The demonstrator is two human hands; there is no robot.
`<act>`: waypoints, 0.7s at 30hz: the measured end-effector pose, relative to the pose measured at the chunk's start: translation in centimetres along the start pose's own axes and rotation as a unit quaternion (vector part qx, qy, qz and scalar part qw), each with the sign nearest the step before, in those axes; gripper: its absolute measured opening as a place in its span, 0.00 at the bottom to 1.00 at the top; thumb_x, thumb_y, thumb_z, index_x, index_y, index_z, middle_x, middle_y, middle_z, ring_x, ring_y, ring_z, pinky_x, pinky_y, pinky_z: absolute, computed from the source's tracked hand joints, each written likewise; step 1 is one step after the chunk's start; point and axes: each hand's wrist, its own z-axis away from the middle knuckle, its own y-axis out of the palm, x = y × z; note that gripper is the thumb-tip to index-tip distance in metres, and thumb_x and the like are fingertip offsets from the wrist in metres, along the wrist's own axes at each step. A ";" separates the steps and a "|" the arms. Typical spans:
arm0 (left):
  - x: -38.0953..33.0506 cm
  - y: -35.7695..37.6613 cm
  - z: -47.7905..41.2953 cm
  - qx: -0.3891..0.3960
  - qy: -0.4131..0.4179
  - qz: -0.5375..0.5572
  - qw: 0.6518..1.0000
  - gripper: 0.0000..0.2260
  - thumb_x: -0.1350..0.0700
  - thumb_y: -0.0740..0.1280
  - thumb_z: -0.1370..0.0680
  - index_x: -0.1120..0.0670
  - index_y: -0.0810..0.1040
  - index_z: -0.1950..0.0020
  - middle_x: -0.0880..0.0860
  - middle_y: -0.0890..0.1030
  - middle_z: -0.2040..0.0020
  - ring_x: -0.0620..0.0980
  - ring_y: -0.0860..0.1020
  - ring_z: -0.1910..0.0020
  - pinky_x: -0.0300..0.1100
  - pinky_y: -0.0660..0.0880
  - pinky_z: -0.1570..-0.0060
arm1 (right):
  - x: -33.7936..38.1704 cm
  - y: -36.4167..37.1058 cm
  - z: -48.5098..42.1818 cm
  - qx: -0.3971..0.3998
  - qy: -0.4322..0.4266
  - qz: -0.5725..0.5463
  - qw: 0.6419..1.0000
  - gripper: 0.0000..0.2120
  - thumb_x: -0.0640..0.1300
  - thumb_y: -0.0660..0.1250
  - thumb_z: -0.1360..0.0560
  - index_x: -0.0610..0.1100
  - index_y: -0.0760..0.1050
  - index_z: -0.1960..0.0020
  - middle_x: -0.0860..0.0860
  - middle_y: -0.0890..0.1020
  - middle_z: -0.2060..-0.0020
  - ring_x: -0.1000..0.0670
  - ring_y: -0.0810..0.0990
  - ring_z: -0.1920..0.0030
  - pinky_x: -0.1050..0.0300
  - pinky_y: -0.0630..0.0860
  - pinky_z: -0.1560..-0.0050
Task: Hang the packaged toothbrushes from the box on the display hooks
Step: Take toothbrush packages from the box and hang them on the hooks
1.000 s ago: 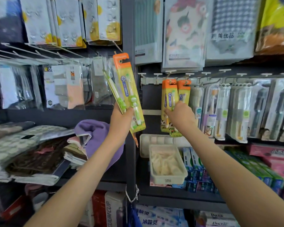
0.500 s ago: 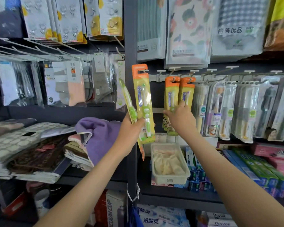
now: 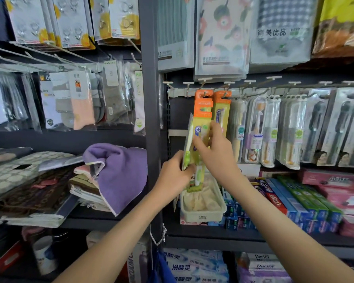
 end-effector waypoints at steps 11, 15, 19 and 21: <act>-1.7 1.4 -1.0 0.021 0.024 0.070 0.997 0.04 0.55 0.69 0.24 0.48 0.74 0.55 0.52 0.83 0.56 0.48 0.83 0.57 0.52 0.79 0.47 | -1.3 -3.2 -2.9 0.002 0.049 0.097 0.994 0.27 0.46 0.67 0.24 0.39 0.61 0.30 0.50 0.73 0.69 0.53 0.72 0.70 0.62 0.67 0.73; -1.8 0.6 -2.2 -0.041 -0.013 0.128 0.991 0.06 0.55 0.71 0.25 0.52 0.75 0.55 0.55 0.83 0.55 0.50 0.84 0.57 0.54 0.80 0.48 | -2.2 -4.2 -4.8 0.012 0.048 0.207 0.977 0.22 0.46 0.65 0.22 0.37 0.63 0.33 0.41 0.79 0.53 0.40 0.79 0.54 0.50 0.75 0.58; -1.9 -0.7 -2.8 -0.079 -0.023 0.169 0.982 0.05 0.59 0.69 0.23 0.57 0.74 0.52 0.58 0.83 0.54 0.47 0.84 0.61 0.42 0.81 0.56 | -2.6 -4.0 -6.7 0.009 0.043 0.272 0.961 0.20 0.46 0.62 0.21 0.37 0.63 0.34 0.39 0.79 0.50 0.38 0.79 0.51 0.51 0.72 0.61; -1.7 -1.2 -3.0 -0.097 -0.023 0.172 0.980 0.04 0.61 0.69 0.23 0.58 0.74 0.52 0.57 0.83 0.56 0.48 0.84 0.61 0.43 0.81 0.57 | -2.7 -3.8 -7.5 0.002 0.048 0.285 0.957 0.22 0.46 0.61 0.20 0.36 0.61 0.31 0.38 0.78 0.47 0.38 0.78 0.49 0.52 0.69 0.61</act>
